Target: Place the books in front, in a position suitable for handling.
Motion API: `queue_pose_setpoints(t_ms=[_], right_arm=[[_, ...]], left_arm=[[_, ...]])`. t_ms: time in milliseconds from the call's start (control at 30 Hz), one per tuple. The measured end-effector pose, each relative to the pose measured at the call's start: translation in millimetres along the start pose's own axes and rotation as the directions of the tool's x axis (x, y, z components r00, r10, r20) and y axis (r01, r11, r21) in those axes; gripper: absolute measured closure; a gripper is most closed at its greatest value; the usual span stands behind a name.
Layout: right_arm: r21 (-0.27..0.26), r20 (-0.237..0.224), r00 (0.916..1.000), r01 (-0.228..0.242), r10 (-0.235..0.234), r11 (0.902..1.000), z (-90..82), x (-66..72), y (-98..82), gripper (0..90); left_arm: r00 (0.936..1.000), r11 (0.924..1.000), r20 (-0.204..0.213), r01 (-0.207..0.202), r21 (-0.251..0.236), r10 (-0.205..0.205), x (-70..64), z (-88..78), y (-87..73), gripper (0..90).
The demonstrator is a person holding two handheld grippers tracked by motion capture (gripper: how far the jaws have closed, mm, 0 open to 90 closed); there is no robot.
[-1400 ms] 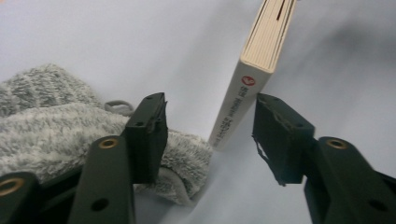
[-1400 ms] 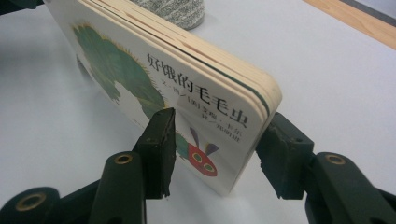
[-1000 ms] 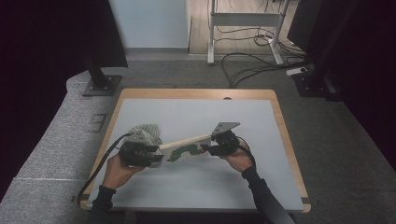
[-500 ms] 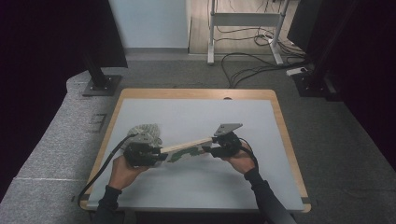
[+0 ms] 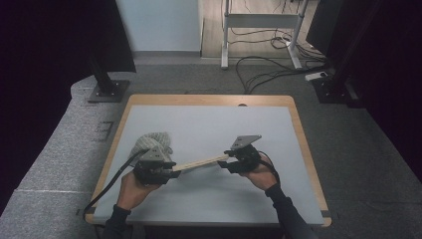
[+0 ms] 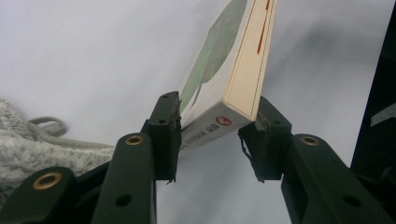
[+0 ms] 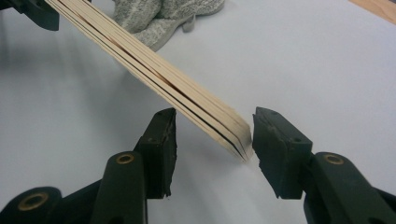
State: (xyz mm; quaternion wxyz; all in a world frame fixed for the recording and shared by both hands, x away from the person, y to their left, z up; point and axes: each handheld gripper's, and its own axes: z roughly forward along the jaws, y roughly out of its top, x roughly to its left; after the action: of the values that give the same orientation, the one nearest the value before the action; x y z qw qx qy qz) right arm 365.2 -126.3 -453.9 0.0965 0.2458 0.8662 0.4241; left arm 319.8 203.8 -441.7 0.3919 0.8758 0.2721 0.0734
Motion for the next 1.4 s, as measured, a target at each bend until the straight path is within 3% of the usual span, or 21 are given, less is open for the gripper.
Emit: queue_pose_setpoints(t_ms=[500, 800, 1400], right_arm=[[0.039, -0.019, 0.9998, 0.001, 0.000, 0.9992, -5.0, 9.2, -11.0, 45.9], [0.045, -0.031, 0.9995, -0.004, 0.006, 0.9990, -9.1, 14.3, -19.5, 44.5], [0.071, -0.053, 0.9985, -0.014, 0.018, 0.9973, -11.3, 24.4, -43.6, 42.5]], left_arm=[[0.9990, 0.9994, -0.029, 0.033, -0.004, -0.033, -20.6, 5.8, -14.3, 48.6], [0.9979, 0.9997, -0.062, 0.020, 0.017, -0.019, -32.3, 9.2, -19.7, 46.0], [0.9935, 0.9981, -0.102, 0.054, 0.030, -0.051, -51.3, 22.4, -40.5, 36.4]])
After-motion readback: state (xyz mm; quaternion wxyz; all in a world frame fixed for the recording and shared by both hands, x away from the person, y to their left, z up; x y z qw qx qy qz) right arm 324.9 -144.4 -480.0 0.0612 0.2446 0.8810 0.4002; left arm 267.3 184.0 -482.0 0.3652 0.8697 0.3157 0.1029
